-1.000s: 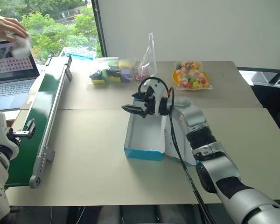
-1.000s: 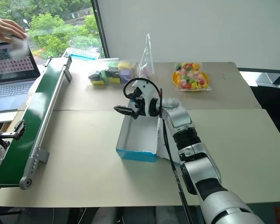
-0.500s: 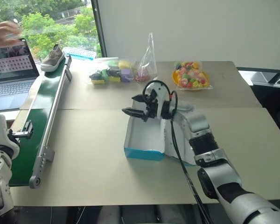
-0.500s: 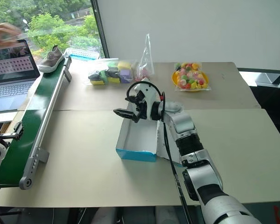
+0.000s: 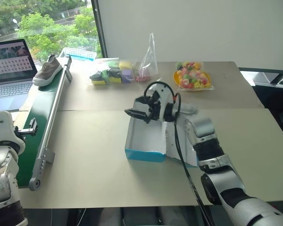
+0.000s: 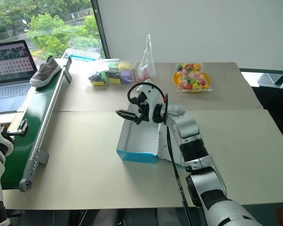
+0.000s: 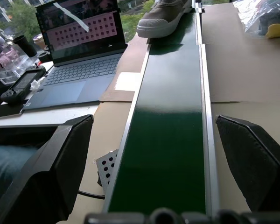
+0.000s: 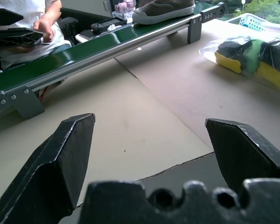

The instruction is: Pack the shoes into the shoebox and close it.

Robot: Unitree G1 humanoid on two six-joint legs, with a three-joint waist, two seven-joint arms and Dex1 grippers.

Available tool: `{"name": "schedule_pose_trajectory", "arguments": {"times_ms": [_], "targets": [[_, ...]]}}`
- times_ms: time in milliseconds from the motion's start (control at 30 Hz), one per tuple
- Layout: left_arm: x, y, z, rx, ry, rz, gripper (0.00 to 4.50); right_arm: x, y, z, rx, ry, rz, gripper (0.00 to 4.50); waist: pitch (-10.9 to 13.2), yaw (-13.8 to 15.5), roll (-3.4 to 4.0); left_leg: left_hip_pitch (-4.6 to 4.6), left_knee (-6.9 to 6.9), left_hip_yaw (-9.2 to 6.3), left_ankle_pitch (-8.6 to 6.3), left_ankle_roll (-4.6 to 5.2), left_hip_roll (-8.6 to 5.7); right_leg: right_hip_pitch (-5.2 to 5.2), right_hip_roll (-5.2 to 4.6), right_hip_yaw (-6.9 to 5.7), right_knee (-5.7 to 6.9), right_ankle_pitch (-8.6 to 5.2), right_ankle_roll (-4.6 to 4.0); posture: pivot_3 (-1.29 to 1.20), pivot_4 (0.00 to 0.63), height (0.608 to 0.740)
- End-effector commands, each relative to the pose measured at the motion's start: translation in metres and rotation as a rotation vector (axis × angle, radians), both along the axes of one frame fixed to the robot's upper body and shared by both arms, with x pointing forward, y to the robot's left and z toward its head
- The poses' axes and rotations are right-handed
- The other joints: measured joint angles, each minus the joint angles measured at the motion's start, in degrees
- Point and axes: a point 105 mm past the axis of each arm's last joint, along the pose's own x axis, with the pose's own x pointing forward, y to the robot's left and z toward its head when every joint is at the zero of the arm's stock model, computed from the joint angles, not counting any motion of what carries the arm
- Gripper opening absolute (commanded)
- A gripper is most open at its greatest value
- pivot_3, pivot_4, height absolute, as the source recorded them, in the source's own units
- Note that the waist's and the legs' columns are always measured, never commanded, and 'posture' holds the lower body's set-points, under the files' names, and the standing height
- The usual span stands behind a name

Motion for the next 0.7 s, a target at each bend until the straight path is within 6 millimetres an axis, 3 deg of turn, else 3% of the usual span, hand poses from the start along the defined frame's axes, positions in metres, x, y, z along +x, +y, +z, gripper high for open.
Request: {"name": "schedule_pose_trajectory", "arguments": {"times_ms": [33, 200, 333, 700], "targets": [[0.003, 0.006, 0.018, 0.054, -0.044, 0.002, 4.5, -0.004, 0.001, 0.015, 0.039, -0.038, 0.006, 4.47, 0.0, 0.06, 0.0, 0.0, 0.0, 0.0, 0.0, 0.0, 0.0, 0.0, 0.0, 0.0, 0.0, 0.0, 0.0, 0.0, 0.15, 0.74], [0.023, 0.014, 0.024, 0.058, 0.001, -0.073, 4.5, -0.007, 0.005, 0.017, 0.047, -0.036, 0.004, 4.47, 0.0, 0.07, -0.01, 0.0, 0.02, -0.01, 0.01, -0.01, -0.01, -0.02, 0.01, -0.01, 0.09, 0.0, 0.0, 0.0, 0.15, 0.74], [0.04, 0.023, 0.023, 0.018, 0.064, -0.147, 4.5, -0.022, 0.01, 0.019, 0.052, -0.045, 0.078, 4.47, 0.0, 0.04, -0.04, 0.02, 0.02, -0.02, 0.01, -0.02, -0.01, -0.04, 0.05, -0.04, 0.12, 0.0, 0.0, 0.0, 0.15, 0.74], [0.053, 0.047, 0.015, -0.018, 0.145, -0.201, 4.5, -0.041, 0.004, 0.019, -0.064, -0.107, 0.22, 4.47, 0.01, -0.42, -0.13, 0.02, 0.04, -0.02, 0.02, -0.01, 0.06, -0.08, 0.1, -0.1, 0.17, -0.01, 0.01, 0.0, 0.15, 0.74]]}}
